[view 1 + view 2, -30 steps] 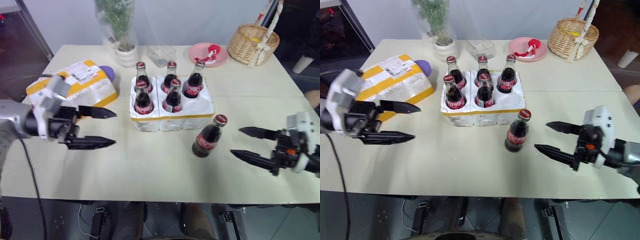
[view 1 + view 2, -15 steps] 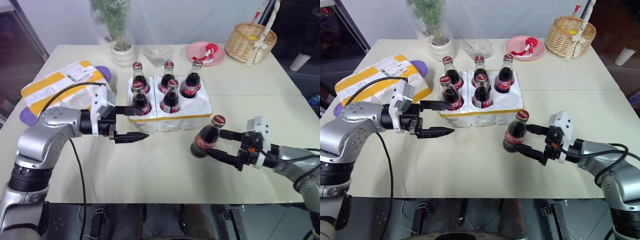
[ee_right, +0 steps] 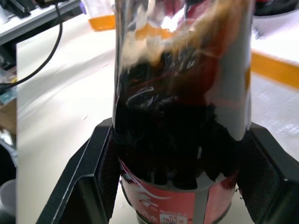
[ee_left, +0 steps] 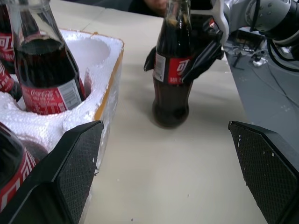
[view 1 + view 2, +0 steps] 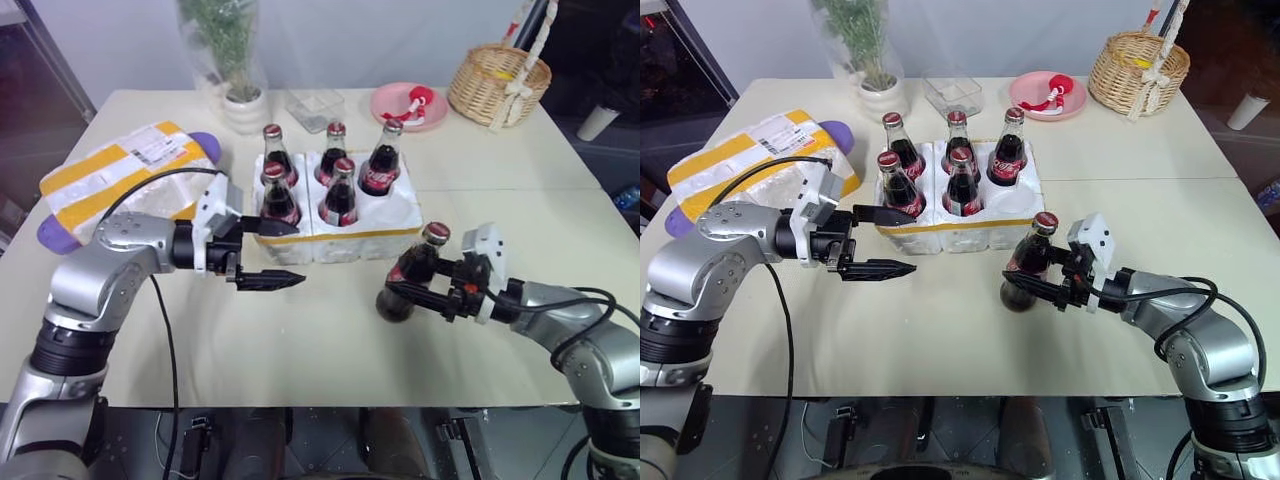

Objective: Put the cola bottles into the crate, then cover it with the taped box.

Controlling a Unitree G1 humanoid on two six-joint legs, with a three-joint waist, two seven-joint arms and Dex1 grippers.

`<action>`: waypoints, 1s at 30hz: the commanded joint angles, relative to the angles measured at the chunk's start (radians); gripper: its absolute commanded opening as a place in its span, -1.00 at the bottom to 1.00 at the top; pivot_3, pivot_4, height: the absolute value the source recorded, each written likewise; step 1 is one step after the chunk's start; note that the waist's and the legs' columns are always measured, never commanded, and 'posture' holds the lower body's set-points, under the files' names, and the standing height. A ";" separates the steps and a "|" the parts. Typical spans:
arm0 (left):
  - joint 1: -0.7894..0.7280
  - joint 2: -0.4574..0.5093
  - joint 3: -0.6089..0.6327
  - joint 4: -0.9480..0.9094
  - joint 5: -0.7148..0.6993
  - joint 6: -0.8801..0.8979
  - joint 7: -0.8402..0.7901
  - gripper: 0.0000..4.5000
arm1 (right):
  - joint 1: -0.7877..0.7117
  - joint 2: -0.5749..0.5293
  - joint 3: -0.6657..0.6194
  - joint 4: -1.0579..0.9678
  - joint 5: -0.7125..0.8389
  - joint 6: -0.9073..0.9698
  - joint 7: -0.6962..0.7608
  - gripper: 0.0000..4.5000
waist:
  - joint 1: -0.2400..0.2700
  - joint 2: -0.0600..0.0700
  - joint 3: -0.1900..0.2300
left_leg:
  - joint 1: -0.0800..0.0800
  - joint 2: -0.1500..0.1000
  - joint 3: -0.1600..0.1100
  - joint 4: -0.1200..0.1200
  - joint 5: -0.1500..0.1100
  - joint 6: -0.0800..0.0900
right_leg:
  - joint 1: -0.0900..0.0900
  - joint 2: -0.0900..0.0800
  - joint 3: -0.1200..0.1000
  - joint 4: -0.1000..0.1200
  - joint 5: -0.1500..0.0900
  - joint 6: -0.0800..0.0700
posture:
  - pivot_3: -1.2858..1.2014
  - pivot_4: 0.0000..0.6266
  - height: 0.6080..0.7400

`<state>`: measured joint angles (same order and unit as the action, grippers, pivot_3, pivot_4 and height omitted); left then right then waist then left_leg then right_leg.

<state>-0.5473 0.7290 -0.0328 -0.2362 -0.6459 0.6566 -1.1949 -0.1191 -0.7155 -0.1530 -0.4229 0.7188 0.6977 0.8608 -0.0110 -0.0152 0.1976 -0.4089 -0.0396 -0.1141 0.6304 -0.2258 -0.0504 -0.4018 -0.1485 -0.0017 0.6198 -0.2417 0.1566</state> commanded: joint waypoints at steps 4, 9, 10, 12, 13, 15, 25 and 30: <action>-0.024 -0.004 0.035 -0.015 -0.035 0.011 0.009 1.00 | -0.202 -0.073 -0.201 -0.078 0.330 0.109 -0.033 0.20 | -0.007 0.001 0.000 | 0.000 0.000 0.000 0.000 0.000 0.000 | -0.001 0.000 0.000 0.000 0.000 0.000 | 0.03 -0.52 0.96; -0.030 -0.019 0.051 -0.017 -0.063 0.024 0.019 1.00 | -0.503 -0.053 -0.155 0.090 0.303 0.119 -0.134 0.20 | -0.004 0.001 0.001 | 0.000 0.000 0.000 0.000 0.000 0.000 | -0.001 0.001 0.000 0.001 0.000 0.000 | 0.03 -0.52 0.96; -0.032 -0.023 0.053 -0.017 -0.067 0.025 0.023 1.00 | -0.548 -0.045 -0.120 0.126 0.255 0.105 -0.145 0.20 | -0.004 0.001 0.001 | 0.000 0.000 0.000 0.000 0.000 0.000 | -0.001 0.001 0.000 0.001 0.000 0.000 | 0.03 -0.52 0.96; -0.036 -0.027 0.053 -0.016 -0.065 0.020 0.031 1.00 | -0.604 -0.029 -0.045 0.192 0.151 0.064 -0.147 0.20 | -0.003 0.001 0.001 | 0.000 0.000 0.000 0.000 0.000 0.000 | -0.001 0.000 0.000 0.000 0.000 0.000 | 0.03 -0.52 0.96; -0.035 -0.029 0.051 -0.017 -0.063 0.018 0.035 1.00 | -0.625 -0.013 -0.009 0.230 0.105 0.043 -0.148 0.20 | -0.003 0.001 0.001 | 0.000 0.000 0.000 0.000 0.000 0.000 | -0.001 0.000 0.000 0.001 0.000 0.000 | 0.03 -0.52 0.96; -0.031 -0.032 0.048 -0.023 -0.058 0.013 0.042 1.00 | -0.653 0.022 0.052 0.301 0.034 0.013 -0.148 0.20 | -0.003 0.001 0.001 | 0.000 0.000 0.000 -0.001 0.000 0.000 | -0.002 0.001 0.000 0.000 0.000 0.000 | 0.03 -0.52 0.96; 0.000 -0.016 0.078 -0.067 -0.062 0.012 0.085 1.00 | -0.614 0.083 0.245 0.495 -0.275 -0.162 -0.079 0.20 | -0.010 0.001 0.001 | -0.003 0.000 0.001 0.000 0.000 0.000 | -0.006 0.000 0.000 0.005 0.000 0.000 | 0.03 -0.52 0.96; 0.008 -0.007 0.082 -0.079 -0.058 0.013 0.091 1.00 | -0.611 0.102 0.240 0.556 -0.312 -0.145 -0.070 0.42 | -0.009 0.001 0.001 | -0.001 0.000 0.000 0.000 0.001 -0.001 | -0.005 0.000 0.001 0.007 0.000 0.000 | 0.03 -0.52 0.96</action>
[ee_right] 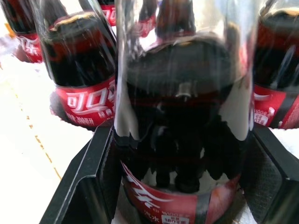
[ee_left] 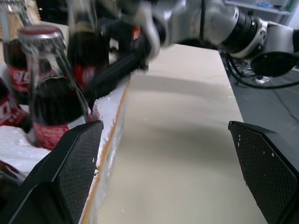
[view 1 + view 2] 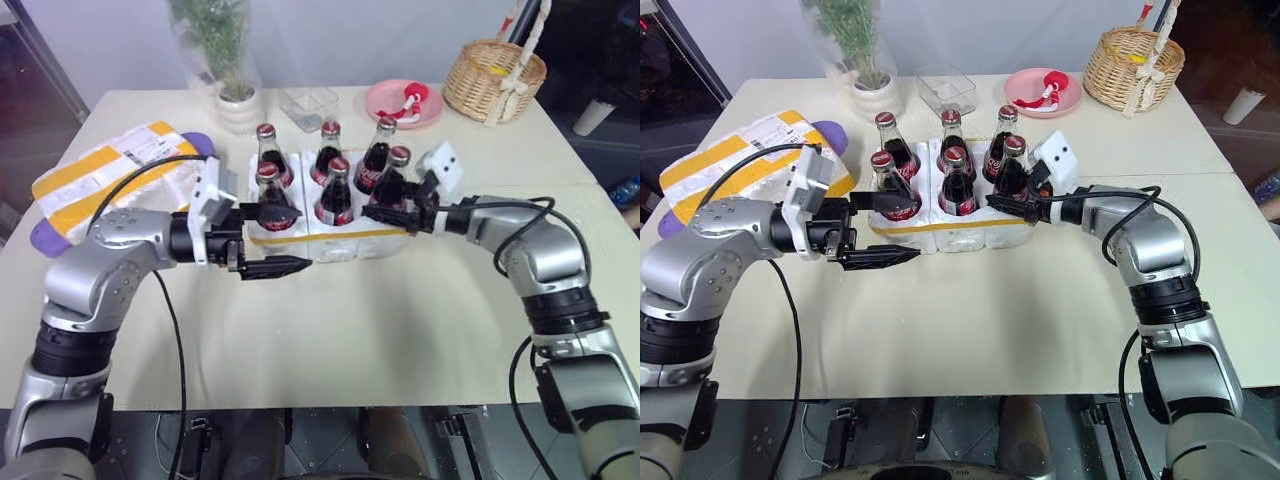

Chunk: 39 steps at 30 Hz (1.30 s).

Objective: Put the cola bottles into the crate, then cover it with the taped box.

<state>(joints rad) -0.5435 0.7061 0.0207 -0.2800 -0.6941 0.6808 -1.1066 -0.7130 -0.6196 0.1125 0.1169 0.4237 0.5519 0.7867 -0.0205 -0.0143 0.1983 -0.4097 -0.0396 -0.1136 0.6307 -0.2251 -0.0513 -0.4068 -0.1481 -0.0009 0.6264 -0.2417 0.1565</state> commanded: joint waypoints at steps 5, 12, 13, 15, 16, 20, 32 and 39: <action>0.024 0.048 0.044 -0.046 0.003 -0.020 0.002 1.00 | -0.004 0.005 -0.056 -0.017 -0.004 0.055 0.009 0.96 | 0.001 0.000 0.000 | 0.001 0.000 0.000 0.000 0.000 0.000 | 0.001 0.000 0.000 0.002 0.000 0.000 | 0.03 -0.52 0.96; 0.189 0.210 0.306 -0.118 0.003 -0.001 0.060 1.00 | 0.111 -0.178 -0.271 -0.390 0.240 0.265 0.130 0.96 | 0.007 0.001 0.001 | -0.002 0.000 -0.001 -0.002 0.000 0.000 | -0.003 0.000 0.000 0.001 -0.001 0.000 | 0.03 -0.52 0.96; 0.213 0.229 0.343 -0.128 0.002 0.003 0.069 1.00 | 0.126 -0.206 -0.306 -0.424 0.278 0.291 0.142 0.96 | 0.007 0.001 0.001 | -0.002 0.000 -0.001 -0.002 0.000 0.000 | -0.003 0.000 0.000 0.001 -0.001 0.000 | 0.03 -0.52 0.96; 0.330 0.293 0.467 -0.148 0.067 -0.026 0.056 1.00 | 0.169 -0.279 -0.436 -0.449 0.370 0.337 0.189 0.96 | 0.006 0.001 0.001 | -0.002 0.000 0.000 -0.003 0.000 0.000 | -0.003 0.000 0.000 0.000 -0.001 0.000 | 0.03 -0.52 0.96; 0.409 0.330 0.535 -0.143 0.129 -0.065 0.025 1.00 | 0.186 -0.314 -0.502 -0.434 0.419 0.374 0.210 0.96 | 0.003 0.001 0.001 | -0.001 0.000 0.000 -0.003 0.000 0.000 | -0.002 0.000 0.000 0.000 -0.001 0.000 | 0.03 -0.52 0.96; 0.673 0.380 0.752 -0.094 0.273 -0.154 -0.072 1.00 | 0.265 -0.399 -0.590 -0.380 0.442 0.383 0.267 0.96 | 0.002 0.001 0.001 | 0.001 0.001 0.002 -0.003 0.000 0.000 | 0.000 0.000 0.000 -0.001 -0.004 -0.005 | 0.03 -0.52 0.96; 0.655 0.350 0.543 0.405 0.889 -0.564 0.506 1.00 | 0.210 -0.388 -0.465 -0.254 0.313 0.223 0.255 0.96 | 0.031 0.003 0.001 | -0.001 0.002 0.004 -0.003 0.000 0.000 | -0.001 -0.001 0.000 -0.006 -0.005 -0.009 | 0.03 -0.52 0.96; 0.407 0.338 0.237 0.751 1.098 -0.731 0.804 1.00 | 0.207 -0.403 -0.492 -0.241 0.305 0.233 0.216 0.96 | 0.022 0.002 0.001 | 0.000 0.002 0.004 -0.006 0.000 0.000 | -0.002 -0.001 0.000 -0.004 -0.001 -0.001 | 0.03 -0.52 0.96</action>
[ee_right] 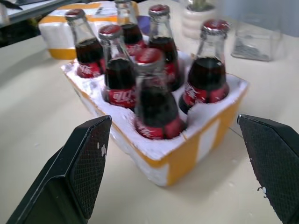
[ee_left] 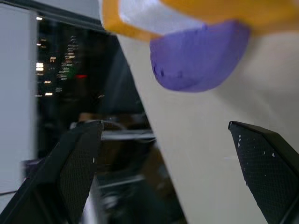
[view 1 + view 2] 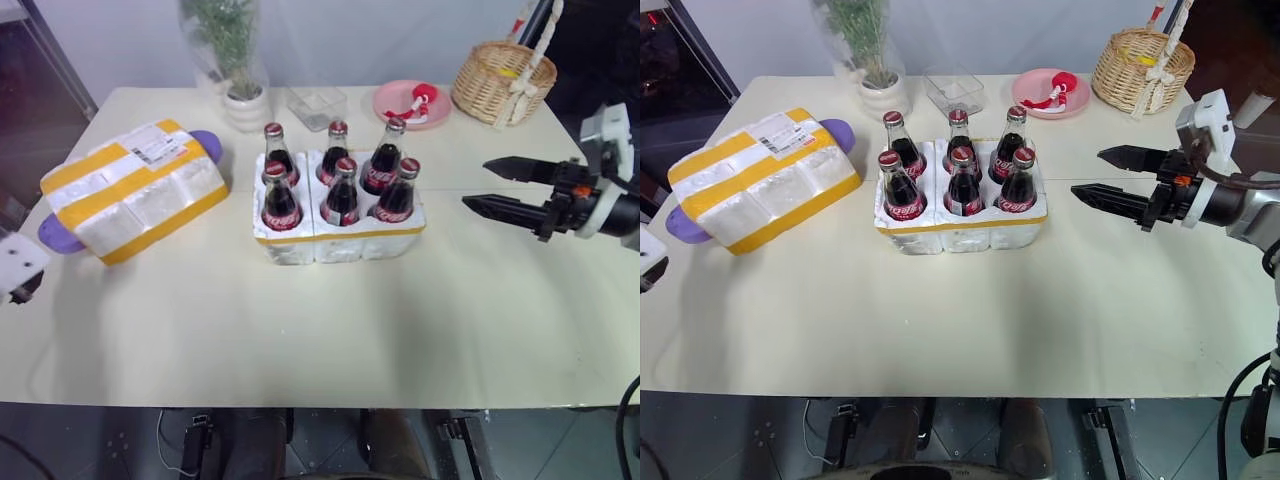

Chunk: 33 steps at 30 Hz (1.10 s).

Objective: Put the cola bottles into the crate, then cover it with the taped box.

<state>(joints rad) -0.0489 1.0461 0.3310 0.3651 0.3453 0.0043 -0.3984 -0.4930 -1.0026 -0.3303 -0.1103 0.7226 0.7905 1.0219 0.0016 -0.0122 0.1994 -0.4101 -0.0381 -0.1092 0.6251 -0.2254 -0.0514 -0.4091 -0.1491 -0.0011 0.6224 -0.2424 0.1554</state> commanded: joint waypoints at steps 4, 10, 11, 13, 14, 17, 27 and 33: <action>-0.265 -0.026 -0.212 0.312 0.135 -0.142 0.231 1.00 | 0.029 -0.035 -0.103 -0.043 0.019 0.015 -0.035 0.96 | 0.004 0.000 0.000 | 0.000 0.000 0.000 0.002 0.000 0.000 | 0.000 0.000 0.000 0.004 0.000 0.000 | 0.03 -0.52 0.96; -0.471 -0.066 -0.366 0.559 0.204 -0.213 0.347 1.00 | 0.083 -0.050 -0.174 -0.086 0.037 0.045 -0.064 0.96 | 0.003 -0.001 -0.001 | 0.001 -0.001 0.000 0.004 0.000 0.000 | 0.000 0.000 0.000 0.007 0.000 0.000 | 0.03 -0.52 0.96; -0.503 -0.080 -0.389 0.598 0.212 -0.225 0.363 1.00 | 0.092 -0.054 -0.187 -0.092 0.040 0.050 -0.068 0.96 | 0.001 -0.001 -0.001 | 0.001 -0.001 0.000 0.004 0.000 0.000 | 0.000 0.000 0.000 0.007 0.000 0.000 | 0.03 -0.52 0.96; -0.554 -0.102 -0.430 0.660 0.228 -0.246 0.384 1.00 | 0.109 -0.064 -0.210 -0.106 0.045 0.057 -0.074 0.96 | 0.002 -0.002 -0.001 | 0.001 -0.001 0.000 0.005 0.000 0.000 | 0.000 0.000 0.000 0.007 0.000 0.000 | 0.03 -0.52 0.96; -0.578 -0.114 -0.442 0.688 0.228 -0.252 0.390 1.00 | 0.113 -0.066 -0.221 -0.114 0.050 0.063 -0.082 0.96 | 0.002 -0.002 -0.001 | 0.001 -0.001 0.000 0.005 0.000 0.000 | 0.000 0.000 0.000 0.007 0.000 0.000 | 0.03 -0.52 0.96; -0.623 -0.135 -0.477 0.742 0.228 -0.266 0.406 1.00 | 0.117 -0.068 -0.245 -0.125 0.064 0.078 -0.101 0.96 | 0.002 -0.002 -0.001 | 0.001 -0.001 0.000 0.005 0.000 0.000 | 0.000 0.000 0.000 0.007 0.000 0.001 | 0.03 -0.52 0.96; -0.673 -0.135 -0.502 0.786 0.202 -0.264 0.433 -0.69 | 0.150 -0.077 -0.260 -0.126 0.041 0.056 -0.115 1.00 | 0.004 -0.002 -0.001 | 0.001 -0.001 0.000 0.005 0.000 0.000 | 0.000 0.000 0.000 0.007 0.000 0.001 | 0.03 -0.52 0.96; -0.692 -0.066 -0.456 0.690 0.162 -0.271 0.414 -0.82 | 0.197 -0.107 -0.267 -0.050 0.012 0.038 -0.071 1.00 | 0.004 -0.004 -0.001 | 0.001 -0.001 -0.001 0.005 0.000 0.000 | 0.000 0.000 0.000 0.007 0.000 0.001 | 0.03 -0.52 0.96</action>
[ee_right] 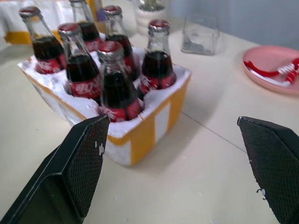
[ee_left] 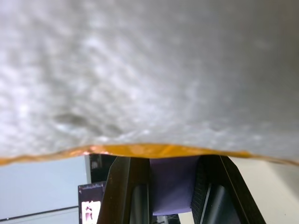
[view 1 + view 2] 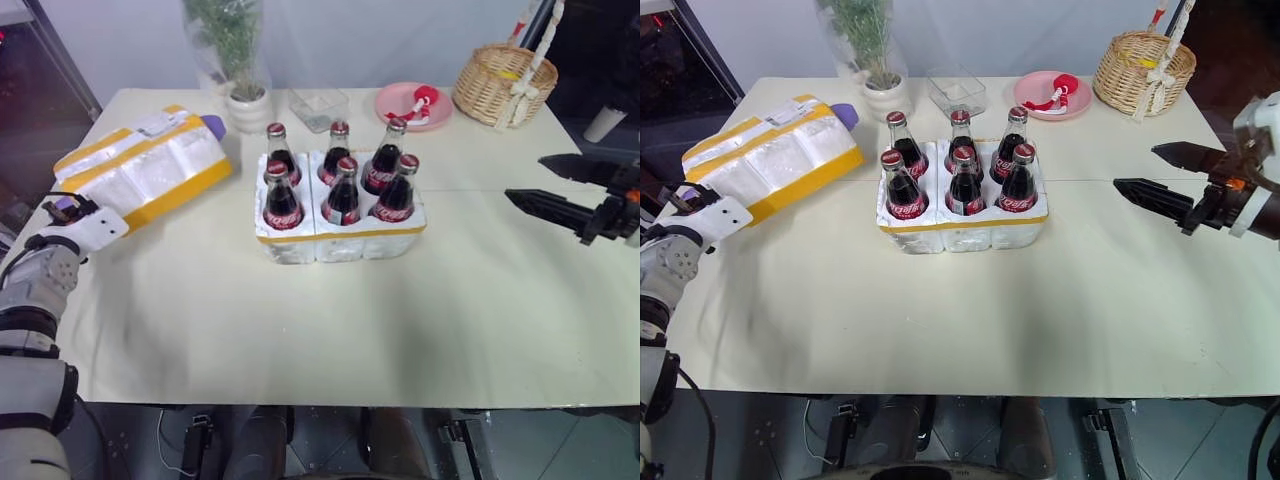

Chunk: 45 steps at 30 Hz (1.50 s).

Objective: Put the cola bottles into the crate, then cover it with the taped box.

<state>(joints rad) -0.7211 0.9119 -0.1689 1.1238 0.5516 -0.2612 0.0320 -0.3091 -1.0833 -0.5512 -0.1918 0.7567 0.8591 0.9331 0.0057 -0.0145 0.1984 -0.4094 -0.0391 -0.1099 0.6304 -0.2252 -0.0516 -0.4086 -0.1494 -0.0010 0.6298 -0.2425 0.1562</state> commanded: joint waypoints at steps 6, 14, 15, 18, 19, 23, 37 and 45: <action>-0.021 0.165 0.111 -0.306 -0.108 0.001 -0.126 -0.82 | 0.013 -0.041 -0.031 0.103 -0.085 -0.092 0.016 1.00 | -0.008 -0.002 0.000 | 0.000 0.000 0.000 0.000 0.000 0.000 | -0.001 0.000 0.000 0.000 0.000 0.000 | 0.03 -0.52 0.96; -0.121 0.147 0.150 -0.755 -0.218 0.140 -0.413 -0.82 | 0.014 -0.007 0.012 0.120 -0.116 -0.141 0.019 1.00 | -0.017 -0.002 0.000 | -0.001 0.000 0.000 0.000 0.000 0.000 | 0.000 0.000 0.000 0.000 0.000 0.000 | 0.03 -0.52 0.96; -0.152 0.124 0.140 -0.824 -0.237 0.179 -0.463 -0.82 | 0.011 0.002 0.021 0.121 -0.120 -0.148 0.015 1.00 | -0.017 -0.002 0.000 | -0.001 0.000 0.000 0.000 0.000 0.000 | 0.000 0.000 0.000 0.000 0.000 0.000 | 0.03 -0.52 0.96; -0.229 0.063 0.105 -0.977 -0.254 0.289 -0.583 -0.82 | 0.016 0.026 0.039 0.116 -0.130 -0.165 0.008 1.00 | -0.019 -0.002 0.000 | -0.001 0.000 0.000 0.001 0.000 0.000 | 0.000 0.000 0.000 0.000 0.000 0.000 | 0.03 -0.52 0.96; -0.246 0.050 0.096 -1.012 -0.253 0.318 -0.615 -0.82 | 0.018 0.032 0.041 0.113 -0.131 -0.168 0.006 1.00 | -0.021 -0.002 0.000 | -0.001 0.000 0.000 0.001 0.000 0.000 | 0.000 0.000 0.000 0.000 0.000 0.001 | 0.03 -0.52 0.96; -0.249 0.033 0.056 -1.138 -0.212 0.369 -0.707 -0.82 | 0.031 0.058 0.038 0.100 -0.127 -0.170 -0.014 1.00 | -0.035 0.000 0.000 | 0.000 0.000 0.000 -0.001 0.000 0.000 | 0.000 0.000 0.001 0.000 -0.001 0.001 | 0.03 -0.52 0.96; 0.013 0.086 0.046 -1.427 -0.092 0.455 -0.816 -0.82 | 0.096 0.120 0.004 0.045 -0.113 -0.182 -0.070 1.00 | -0.043 -0.001 0.000 | 0.000 0.000 -0.001 0.000 0.000 0.000 | 0.001 0.000 0.001 0.000 -0.001 0.001 | 0.03 -0.52 0.96; 0.080 0.042 0.015 -1.407 0.001 0.399 -0.753 0.24 | 0.083 0.121 0.005 0.040 -0.100 -0.179 -0.071 1.00 | -0.041 -0.001 0.000 | 0.000 0.000 -0.001 0.000 0.000 0.000 | 0.001 0.000 0.001 0.000 -0.001 0.001 | 0.03 -0.52 0.96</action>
<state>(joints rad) -0.6427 0.9525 -0.1798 -0.2577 0.5420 0.1426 -0.7343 -0.2133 -0.9558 -0.5141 -0.1230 0.6404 0.6910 0.8607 -0.0355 -0.0151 0.1987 -0.4094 -0.0392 -0.1107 0.6306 -0.2250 -0.0514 -0.4073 -0.1490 -0.0001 0.6299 -0.2438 0.1576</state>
